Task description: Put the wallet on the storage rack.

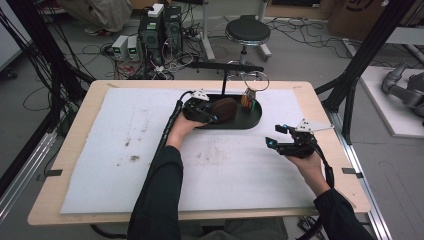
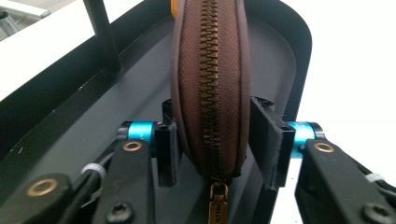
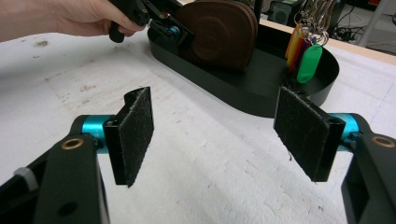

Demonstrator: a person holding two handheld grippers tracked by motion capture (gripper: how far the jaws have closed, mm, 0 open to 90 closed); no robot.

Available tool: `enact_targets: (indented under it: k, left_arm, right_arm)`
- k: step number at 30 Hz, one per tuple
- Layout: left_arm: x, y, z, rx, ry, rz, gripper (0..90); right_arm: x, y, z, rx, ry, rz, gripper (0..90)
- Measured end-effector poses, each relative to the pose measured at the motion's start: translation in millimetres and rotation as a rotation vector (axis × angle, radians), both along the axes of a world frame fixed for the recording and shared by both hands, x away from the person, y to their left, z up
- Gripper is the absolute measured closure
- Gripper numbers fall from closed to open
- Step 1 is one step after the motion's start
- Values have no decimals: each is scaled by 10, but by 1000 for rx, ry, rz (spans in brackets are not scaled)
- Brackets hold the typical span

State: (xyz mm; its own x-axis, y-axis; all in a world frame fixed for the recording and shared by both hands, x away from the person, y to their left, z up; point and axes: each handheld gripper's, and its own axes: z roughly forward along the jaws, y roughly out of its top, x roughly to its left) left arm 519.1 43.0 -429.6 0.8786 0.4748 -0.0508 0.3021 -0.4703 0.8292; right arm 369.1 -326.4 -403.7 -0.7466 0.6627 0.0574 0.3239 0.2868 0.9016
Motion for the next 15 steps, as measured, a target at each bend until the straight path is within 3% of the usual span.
enact_targets:
  k: [10, 15]
  left_arm:
    - [-12, -3, 26, 12, -7, 18, 538]
    - [-20, 45, 56, 44, 0, 105, 385]
  right_arm:
    - [-1, -2, 1, -1, -3, 3, 294]
    - [-1, -4, 2, 0, -4, 2, 294]
